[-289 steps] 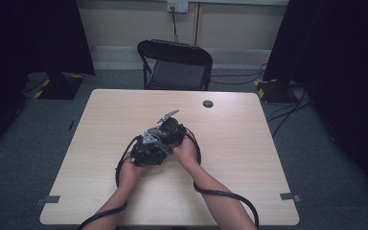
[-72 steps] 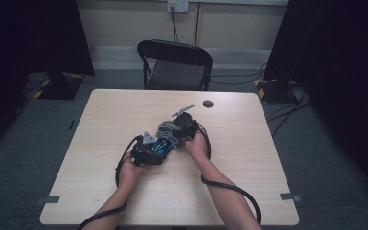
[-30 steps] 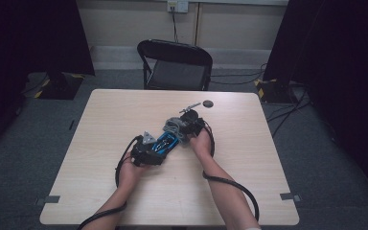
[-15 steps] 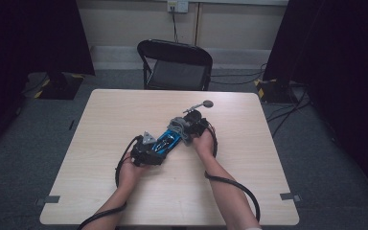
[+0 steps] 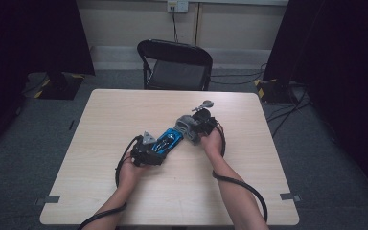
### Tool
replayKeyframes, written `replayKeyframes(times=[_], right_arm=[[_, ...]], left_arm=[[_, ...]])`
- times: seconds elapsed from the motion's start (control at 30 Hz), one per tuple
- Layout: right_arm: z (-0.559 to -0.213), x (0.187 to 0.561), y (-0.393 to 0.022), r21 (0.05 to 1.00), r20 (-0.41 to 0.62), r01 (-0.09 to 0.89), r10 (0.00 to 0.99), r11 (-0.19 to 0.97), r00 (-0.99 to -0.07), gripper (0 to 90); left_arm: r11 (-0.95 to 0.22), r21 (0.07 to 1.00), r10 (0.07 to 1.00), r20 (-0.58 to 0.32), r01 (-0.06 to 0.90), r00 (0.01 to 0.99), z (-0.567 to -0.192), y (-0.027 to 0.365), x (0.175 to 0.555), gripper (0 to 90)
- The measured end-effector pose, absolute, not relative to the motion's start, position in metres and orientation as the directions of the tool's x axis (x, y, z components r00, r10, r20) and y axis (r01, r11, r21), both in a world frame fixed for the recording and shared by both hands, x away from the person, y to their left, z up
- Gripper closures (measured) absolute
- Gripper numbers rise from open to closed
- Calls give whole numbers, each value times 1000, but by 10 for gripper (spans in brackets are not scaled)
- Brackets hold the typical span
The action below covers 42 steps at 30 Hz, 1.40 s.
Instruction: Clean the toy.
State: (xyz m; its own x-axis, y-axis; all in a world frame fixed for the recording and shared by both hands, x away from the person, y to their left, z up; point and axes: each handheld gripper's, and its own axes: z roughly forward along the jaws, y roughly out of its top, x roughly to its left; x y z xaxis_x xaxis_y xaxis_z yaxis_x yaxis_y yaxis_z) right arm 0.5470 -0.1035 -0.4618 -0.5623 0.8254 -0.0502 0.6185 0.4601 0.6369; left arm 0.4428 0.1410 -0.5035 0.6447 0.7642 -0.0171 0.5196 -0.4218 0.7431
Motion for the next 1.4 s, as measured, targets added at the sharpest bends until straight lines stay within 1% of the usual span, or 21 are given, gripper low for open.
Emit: replayKeyframes(times=[0.27,0.4,0.73,0.8,0.83,0.93,1.0,1.1,1.17,1.23,1.4], right_arm=[[-451,539,-120,655,-41,609,827,446,-561,752],[-447,531,-129,660,-49,597,819,457,-572,752],[-444,508,-157,675,-11,593,810,439,-587,751],[-446,503,-161,667,-46,581,804,466,-592,751],[-447,501,-162,668,-44,579,801,468,-597,751],[-449,497,-166,677,-16,584,802,448,-597,751],[-450,494,-168,678,-10,582,798,448,-603,751],[-451,491,-170,675,-12,580,793,456,-609,751],[-452,488,-171,676,-10,578,790,457,-613,751],[-453,486,-173,678,-7,577,789,456,-615,750],[-458,482,-175,675,2,580,785,456,-620,750]], left_arm=[[-422,742,765,-17,520,644,-503,141,443,244],[-427,742,763,-12,517,647,-503,141,443,243],[-414,742,768,-25,527,640,-503,140,442,238],[-424,737,766,-18,526,642,-503,139,441,219],[-422,737,767,-21,528,641,-503,139,441,210],[-383,734,778,-72,561,624,-501,140,443,189],[-358,740,783,-94,569,615,-499,144,443,204],[-352,748,784,-92,562,614,-492,147,441,225],[-369,744,779,-79,557,622,-488,147,440,235],[-380,739,779,-69,556,624,-485,148,439,235],[-380,728,775,-85,570,626,-482,150,437,234]])
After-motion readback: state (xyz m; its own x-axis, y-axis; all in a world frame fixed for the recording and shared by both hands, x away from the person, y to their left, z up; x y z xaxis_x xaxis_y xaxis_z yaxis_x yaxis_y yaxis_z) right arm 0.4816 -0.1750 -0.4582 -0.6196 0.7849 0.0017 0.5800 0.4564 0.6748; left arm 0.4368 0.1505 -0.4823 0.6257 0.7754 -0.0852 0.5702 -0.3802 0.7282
